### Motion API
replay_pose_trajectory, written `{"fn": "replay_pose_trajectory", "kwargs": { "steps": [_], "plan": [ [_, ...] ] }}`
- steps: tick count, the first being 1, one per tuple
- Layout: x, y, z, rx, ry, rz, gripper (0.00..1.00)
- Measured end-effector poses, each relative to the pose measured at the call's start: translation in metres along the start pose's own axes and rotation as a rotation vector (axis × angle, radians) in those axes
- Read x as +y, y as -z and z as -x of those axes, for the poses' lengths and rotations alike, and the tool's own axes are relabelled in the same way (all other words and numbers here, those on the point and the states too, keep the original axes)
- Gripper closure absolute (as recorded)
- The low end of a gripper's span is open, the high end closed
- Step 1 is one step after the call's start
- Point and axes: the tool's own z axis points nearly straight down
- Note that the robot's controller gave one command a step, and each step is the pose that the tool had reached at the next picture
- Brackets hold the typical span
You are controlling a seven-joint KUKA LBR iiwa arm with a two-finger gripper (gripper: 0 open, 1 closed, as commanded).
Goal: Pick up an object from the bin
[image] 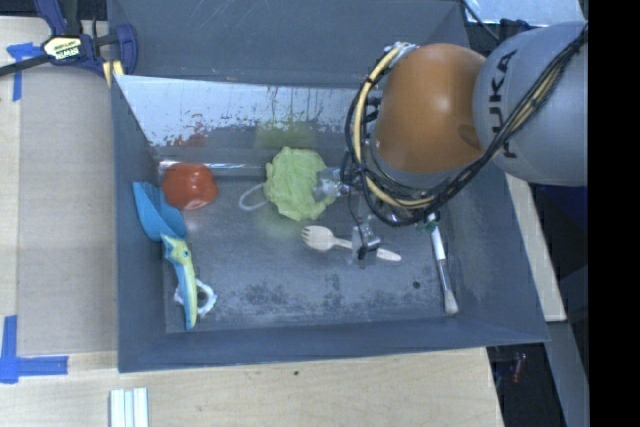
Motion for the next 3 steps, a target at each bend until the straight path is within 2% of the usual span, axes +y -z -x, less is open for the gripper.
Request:
{"fn": "replay_pose_trajectory", "kwargs": {
  "steps": [1,2,3],
  "plan": [
    [0.005,-0.066,0.006,-0.002,0.049,-0.004,0.00],
    [-0.038,-0.061,0.025,-0.021,-0.013,-0.004,1.00],
    [-0.038,-0.060,0.025,-0.021,-0.013,-0.004,1.00]
  ]
}}
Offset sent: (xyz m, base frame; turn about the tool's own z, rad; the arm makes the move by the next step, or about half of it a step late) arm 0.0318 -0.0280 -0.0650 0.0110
